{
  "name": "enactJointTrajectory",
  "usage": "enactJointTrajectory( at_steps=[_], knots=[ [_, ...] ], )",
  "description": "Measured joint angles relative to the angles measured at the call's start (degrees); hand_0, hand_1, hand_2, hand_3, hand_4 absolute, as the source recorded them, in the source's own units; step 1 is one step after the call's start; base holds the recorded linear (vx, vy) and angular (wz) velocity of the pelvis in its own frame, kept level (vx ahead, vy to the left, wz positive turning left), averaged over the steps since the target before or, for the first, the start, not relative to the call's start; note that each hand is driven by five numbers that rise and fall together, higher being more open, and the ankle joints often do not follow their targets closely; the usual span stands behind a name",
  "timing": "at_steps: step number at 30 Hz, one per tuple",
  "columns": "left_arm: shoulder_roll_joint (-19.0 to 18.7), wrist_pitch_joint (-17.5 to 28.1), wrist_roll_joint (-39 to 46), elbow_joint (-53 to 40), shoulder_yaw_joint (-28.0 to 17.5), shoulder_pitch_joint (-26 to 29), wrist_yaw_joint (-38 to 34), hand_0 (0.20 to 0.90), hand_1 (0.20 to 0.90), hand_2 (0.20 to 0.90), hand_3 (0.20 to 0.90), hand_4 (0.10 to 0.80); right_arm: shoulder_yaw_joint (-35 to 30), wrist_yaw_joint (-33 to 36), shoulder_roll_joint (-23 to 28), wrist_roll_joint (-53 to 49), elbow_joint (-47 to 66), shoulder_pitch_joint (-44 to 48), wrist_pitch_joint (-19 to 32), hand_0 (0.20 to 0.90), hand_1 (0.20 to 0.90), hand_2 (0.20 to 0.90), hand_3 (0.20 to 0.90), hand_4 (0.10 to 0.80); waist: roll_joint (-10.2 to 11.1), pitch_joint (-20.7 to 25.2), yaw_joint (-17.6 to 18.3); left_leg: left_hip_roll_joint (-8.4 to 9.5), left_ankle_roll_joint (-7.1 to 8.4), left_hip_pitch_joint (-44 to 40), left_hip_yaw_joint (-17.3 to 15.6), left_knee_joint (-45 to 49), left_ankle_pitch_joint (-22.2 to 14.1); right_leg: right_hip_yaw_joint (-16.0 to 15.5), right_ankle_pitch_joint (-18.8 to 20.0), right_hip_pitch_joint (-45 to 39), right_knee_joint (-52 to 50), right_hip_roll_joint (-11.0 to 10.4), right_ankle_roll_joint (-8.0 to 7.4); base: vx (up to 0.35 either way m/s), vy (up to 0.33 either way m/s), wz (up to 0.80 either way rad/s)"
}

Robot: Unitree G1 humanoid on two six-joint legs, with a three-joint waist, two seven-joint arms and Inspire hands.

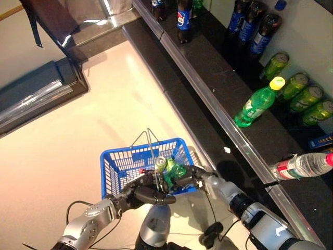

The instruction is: Pick up the drink and place into the basket.

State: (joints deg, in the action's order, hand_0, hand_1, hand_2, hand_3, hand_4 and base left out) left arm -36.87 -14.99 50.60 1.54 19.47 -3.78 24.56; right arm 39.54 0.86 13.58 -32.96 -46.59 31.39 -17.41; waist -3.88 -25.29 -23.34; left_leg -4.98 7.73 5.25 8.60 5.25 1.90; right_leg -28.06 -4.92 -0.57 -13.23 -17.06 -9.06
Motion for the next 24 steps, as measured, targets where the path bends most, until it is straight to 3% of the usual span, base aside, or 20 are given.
enactJointTrajectory(
  at_steps=[11,24],
  knots=[
    [-0.3,-2.1,-1.1,0.0,-1.4,-0.1,0.0,0.3,0.3,0.3,0.2,0.1,-0.5,0.8,0.1,-1.5,1.0,-0.4,0.1,0.9,0.9,0.9,0.9,0.8,2.1,0.0,0.1,-0.66,0.05,0.0,0.0,0.1,0.0,0.0,0.3,-0.2,0.5,0.8,0.34,0.005,-0.006,0.0],
    [-0.5,-2.2,-1.2,0.1,-3.1,-0.5,-0.1,0.3,0.3,0.3,0.2,0.1,-0.8,5.4,7.3,-0.6,25.3,-6.1,1.6,0.9,0.9,0.9,0.9,0.8,4.7,-0.7,2.5,-1.43,0.11,0.0,-0.6,0.1,0.0,0.4,1.1,-0.3,1.5,1.7,0.49,0.0,-0.002,-0.02]
  ],
)
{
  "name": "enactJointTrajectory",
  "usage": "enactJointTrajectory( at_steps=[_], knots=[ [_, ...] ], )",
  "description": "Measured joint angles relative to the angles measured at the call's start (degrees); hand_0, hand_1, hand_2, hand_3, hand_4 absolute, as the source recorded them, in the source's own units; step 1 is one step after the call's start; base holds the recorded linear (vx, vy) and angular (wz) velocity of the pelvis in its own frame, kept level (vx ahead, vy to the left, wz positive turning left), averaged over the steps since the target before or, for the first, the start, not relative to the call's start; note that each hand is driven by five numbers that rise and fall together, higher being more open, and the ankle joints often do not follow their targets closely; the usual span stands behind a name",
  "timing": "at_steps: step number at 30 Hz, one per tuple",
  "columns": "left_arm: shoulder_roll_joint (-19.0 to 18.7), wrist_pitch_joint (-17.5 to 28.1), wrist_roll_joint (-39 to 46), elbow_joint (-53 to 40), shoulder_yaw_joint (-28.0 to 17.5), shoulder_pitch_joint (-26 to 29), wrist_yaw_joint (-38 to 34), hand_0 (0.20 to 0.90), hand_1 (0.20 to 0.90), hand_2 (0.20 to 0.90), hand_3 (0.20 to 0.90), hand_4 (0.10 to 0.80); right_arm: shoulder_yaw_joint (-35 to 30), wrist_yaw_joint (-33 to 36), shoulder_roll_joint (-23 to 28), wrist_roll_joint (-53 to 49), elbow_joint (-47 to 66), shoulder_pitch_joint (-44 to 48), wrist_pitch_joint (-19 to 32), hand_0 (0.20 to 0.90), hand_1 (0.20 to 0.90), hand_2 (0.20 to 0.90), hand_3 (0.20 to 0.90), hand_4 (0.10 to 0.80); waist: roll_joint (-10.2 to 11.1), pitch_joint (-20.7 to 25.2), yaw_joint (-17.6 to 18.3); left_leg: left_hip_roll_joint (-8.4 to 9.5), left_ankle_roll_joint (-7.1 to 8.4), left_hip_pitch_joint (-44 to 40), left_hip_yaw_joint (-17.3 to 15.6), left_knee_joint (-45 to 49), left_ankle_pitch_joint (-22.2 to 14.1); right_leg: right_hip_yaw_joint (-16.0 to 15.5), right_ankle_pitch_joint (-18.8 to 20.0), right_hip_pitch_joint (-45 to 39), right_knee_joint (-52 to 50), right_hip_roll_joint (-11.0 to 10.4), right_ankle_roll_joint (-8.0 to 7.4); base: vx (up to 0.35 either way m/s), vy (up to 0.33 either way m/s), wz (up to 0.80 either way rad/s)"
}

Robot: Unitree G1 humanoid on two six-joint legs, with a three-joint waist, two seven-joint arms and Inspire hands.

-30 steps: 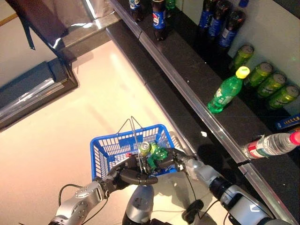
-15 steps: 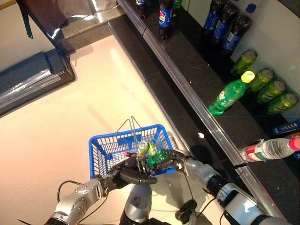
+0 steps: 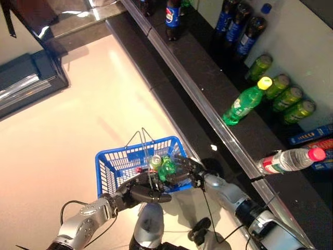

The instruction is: Pick up the drink and place into the basket.

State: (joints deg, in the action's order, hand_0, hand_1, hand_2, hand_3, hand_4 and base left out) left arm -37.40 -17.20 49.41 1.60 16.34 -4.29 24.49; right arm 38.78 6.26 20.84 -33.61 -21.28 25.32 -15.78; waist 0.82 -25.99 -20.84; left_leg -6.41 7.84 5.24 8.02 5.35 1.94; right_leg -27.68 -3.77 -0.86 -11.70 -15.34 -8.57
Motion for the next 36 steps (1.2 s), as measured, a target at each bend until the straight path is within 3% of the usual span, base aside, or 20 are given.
enactJointTrajectory(
  at_steps=[10,22,29,36],
  knots=[
    [-0.2,0.1,-1.3,0.4,-0.7,-1.1,-0.5,0.3,0.3,0.3,0.2,0.1,-5.9,-1.2,7.5,2.2,19.2,-0.3,4.0,0.9,0.9,0.9,0.9,0.8,0.3,0.0,2.5,-1.23,0.27,-0.9,-1.8,0.0,0.1,1.5,0.9,-0.1,0.7,1.3,0.59,0.007,0.007,-0.07],
    [1.7,1.0,-2.5,2.6,-1.4,-3.1,-2.8,0.3,0.3,0.3,0.2,0.1,-11.6,-4.2,9.2,2.2,28.9,-8.1,8.1,0.9,0.9,0.9,0.9,0.8,0.6,0.1,6.4,-1.74,0.2,-2.5,-4.4,-0.4,0.0,3.1,1.5,-0.5,1.3,1.5,0.71,0.003,0.004,-0.07],
    [4.7,4.2,-2.5,6.4,-2.6,-5.7,-7.1,0.3,0.3,0.3,0.2,0.1,-16.4,-8.5,11.5,2.7,30.2,-17.1,8.5,0.9,0.9,0.9,0.9,0.8,1.6,1.6,9.6,-2.52,-0.15,-4.3,-7.5,-1.5,-0.3,5.8,2.4,-0.4,2.4,2.2,0.86,-0.016,0.005,-0.19],
    [11.3,8.6,-3.7,16.4,-6.5,-8.7,-16.1,0.3,0.3,0.3,0.2,0.1,-17.3,-14.4,11.9,3.4,30.3,-26.1,8.3,0.9,0.9,0.9,0.9,0.8,1.8,6.8,13.8,-3.67,0.2,-6.5,-10.6,-4.1,-0.1,8.2,4.2,-0.8,6.2,3.9,1.02,-0.033,-0.018,-0.23]
  ],
)
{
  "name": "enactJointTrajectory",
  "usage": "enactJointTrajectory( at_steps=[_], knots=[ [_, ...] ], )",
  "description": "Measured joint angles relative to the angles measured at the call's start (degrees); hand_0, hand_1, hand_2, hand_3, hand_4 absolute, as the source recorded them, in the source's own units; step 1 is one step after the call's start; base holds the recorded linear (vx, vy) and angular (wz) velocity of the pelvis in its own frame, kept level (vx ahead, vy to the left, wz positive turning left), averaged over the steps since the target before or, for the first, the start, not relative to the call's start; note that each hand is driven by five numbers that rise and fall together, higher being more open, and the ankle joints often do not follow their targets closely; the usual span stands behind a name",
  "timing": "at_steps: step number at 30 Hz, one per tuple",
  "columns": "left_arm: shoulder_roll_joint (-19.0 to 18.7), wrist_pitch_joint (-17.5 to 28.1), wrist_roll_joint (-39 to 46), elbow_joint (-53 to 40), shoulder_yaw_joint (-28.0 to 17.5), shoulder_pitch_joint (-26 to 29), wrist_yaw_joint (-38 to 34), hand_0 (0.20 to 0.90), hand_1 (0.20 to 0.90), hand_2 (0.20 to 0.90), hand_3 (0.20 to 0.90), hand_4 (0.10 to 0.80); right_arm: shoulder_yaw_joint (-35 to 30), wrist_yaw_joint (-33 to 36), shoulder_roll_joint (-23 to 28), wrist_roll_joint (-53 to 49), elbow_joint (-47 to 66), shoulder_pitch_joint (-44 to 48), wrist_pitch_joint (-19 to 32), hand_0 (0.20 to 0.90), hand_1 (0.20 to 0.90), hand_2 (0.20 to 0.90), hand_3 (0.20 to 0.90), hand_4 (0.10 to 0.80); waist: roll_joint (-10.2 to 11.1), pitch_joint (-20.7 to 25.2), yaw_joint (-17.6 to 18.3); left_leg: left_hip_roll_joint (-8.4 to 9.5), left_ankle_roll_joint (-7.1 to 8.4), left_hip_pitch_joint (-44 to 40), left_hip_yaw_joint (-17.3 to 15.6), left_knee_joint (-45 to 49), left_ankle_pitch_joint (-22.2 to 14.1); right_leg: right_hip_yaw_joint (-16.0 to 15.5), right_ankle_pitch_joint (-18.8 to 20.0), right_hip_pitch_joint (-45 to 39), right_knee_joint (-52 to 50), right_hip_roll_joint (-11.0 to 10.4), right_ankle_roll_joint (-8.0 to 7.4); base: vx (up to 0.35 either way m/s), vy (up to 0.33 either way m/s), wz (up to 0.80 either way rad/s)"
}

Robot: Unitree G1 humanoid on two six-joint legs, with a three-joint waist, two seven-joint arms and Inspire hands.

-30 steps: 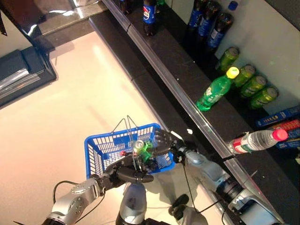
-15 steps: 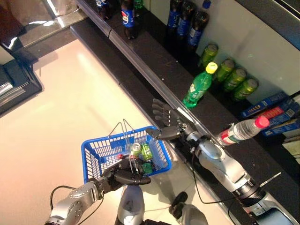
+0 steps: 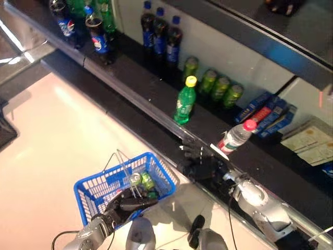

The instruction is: Pick up the drink and place into the basket.

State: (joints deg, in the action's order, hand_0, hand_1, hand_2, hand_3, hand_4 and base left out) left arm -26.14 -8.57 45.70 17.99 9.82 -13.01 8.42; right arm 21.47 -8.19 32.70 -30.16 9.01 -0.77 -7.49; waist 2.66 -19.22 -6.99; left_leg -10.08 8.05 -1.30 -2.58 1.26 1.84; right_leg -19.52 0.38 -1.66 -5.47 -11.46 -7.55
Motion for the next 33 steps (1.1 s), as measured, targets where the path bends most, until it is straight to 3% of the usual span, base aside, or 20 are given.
enactJointTrajectory(
  at_steps=[5,11,19,26,33],
  knots=[
    [2.0,0.5,-2.8,6.9,-1.6,-1.4,-6.1,0.3,0.3,0.3,0.2,0.1,0.0,-3.1,-1.0,0.0,-2.6,-3.0,-0.1,0.9,0.9,0.9,0.9,0.8,1.2,1.4,1.5,-0.64,0.04,-2.0,-1.8,-1.4,0.0,1.3,0.8,-1.0,1.8,0.5,0.14,-0.013,-0.013,-0.17],
    [7.3,5.7,-2.9,22.3,-2.6,0.0,-9.4,0.3,0.3,0.3,0.2,0.1,1.6,-5.7,-7.7,0.9,-21.6,-5.1,-1.6,0.9,0.9,0.9,0.9,0.8,1.9,8.5,4.0,-0.62,-0.19,-4.2,-4.9,-4.2,0.0,3.3,1.7,-1.4,4.7,0.6,-0.39,-0.005,-0.02,-0.2],
    [11.6,7.8,-3.0,36.3,-6.2,4.3,-10.8,0.3,0.3,0.3,0.2,0.1,1.0,-6.8,-13.2,6.8,-48.4,-5.8,-3.4,0.9,0.9,0.9,0.9,0.8,1.0,11.9,4.8,-0.65,-0.24,-6.7,-6.3,-6.0,0.0,4.2,4.2,-4.8,10.4,1.4,-0.53,-0.006,-0.014,-0.09],
    [14.4,10.6,-6.7,45.8,-6.1,6.1,-11.5,0.3,0.3,0.3,0.2,0.1,-4.8,-5.7,-17.4,10.0,-71.3,-0.4,-1.3,0.9,0.9,0.9,0.9,0.8,-0.7,14.6,5.7,-0.73,-0.19,-7.6,-7.1,-6.2,-0.1,4.4,4.2,-5.2,10.6,1.4,-0.52,0.008,0.007,-0.02],
    [14.8,11.3,-7.9,51.3,-6.5,6.7,-11.2,0.3,0.3,0.3,0.2,0.1,-12.6,-5.2,-18.6,7.5,-77.0,-0.6,-1.1,0.9,0.9,0.9,0.9,0.8,-1.8,17.3,6.6,-0.87,0.05,-7.6,-7.8,-6.5,-0.5,4.8,4.2,-5.1,10.7,1.5,-0.49,0.02,0.007,-0.03]
  ],
)
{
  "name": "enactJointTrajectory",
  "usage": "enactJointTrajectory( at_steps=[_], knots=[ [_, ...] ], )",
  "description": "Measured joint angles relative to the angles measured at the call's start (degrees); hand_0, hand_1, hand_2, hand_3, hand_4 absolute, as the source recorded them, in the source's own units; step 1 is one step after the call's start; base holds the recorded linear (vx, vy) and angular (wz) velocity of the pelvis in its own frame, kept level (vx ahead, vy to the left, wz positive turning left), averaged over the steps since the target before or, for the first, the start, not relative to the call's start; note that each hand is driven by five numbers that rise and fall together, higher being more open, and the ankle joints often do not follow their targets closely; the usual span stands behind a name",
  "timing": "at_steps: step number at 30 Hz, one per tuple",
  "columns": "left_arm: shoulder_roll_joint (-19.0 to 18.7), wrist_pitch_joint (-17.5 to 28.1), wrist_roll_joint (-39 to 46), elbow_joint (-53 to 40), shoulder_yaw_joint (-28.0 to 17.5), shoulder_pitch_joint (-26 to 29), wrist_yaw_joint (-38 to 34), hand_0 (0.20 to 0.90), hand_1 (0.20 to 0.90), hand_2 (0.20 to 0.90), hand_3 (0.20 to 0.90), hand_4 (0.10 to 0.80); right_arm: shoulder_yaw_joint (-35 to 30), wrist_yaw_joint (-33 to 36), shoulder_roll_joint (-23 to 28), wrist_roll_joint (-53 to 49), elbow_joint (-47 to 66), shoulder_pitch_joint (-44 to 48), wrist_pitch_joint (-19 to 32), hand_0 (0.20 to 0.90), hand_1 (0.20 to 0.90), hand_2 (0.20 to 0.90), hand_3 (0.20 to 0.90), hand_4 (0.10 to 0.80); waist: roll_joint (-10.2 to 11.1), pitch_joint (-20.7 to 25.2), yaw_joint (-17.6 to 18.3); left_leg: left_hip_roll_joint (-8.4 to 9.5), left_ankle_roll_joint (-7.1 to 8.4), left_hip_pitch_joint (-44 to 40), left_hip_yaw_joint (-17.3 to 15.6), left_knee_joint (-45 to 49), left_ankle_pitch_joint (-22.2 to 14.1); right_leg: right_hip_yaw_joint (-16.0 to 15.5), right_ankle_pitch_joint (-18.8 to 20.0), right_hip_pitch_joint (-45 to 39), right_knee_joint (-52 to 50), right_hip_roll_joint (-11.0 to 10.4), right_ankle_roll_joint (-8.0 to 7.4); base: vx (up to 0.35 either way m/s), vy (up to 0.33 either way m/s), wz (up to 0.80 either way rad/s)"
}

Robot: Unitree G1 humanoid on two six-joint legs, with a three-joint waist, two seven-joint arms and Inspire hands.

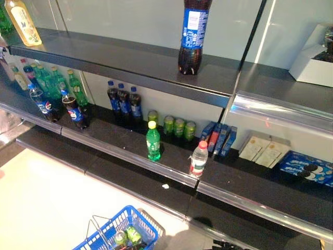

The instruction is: Pick up the drink and place into the basket.

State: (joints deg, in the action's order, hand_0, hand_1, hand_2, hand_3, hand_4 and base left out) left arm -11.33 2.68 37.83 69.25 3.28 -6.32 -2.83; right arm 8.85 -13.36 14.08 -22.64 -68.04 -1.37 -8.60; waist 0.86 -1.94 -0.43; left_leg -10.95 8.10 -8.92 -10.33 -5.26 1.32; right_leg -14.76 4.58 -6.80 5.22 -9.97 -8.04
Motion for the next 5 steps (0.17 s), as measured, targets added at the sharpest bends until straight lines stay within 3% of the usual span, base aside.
enactJointTrajectory(
  at_steps=[5],
  knots=[
    [0.3,0.4,0.0,1.5,-0.5,0.0,0.1,0.3,0.3,0.3,0.2,0.1,-0.7,0.6,-0.4,0.8,-0.7,0.0,0.6,0.9,0.9,0.9,0.9,0.8,-0.2,0.9,0.5,0.03,0.01,0.0,-0.3,0.3,0.0,0.8,0.0,0.5,0.0,0.1,0.0,0.005,0.001,-0.04]
  ],
)
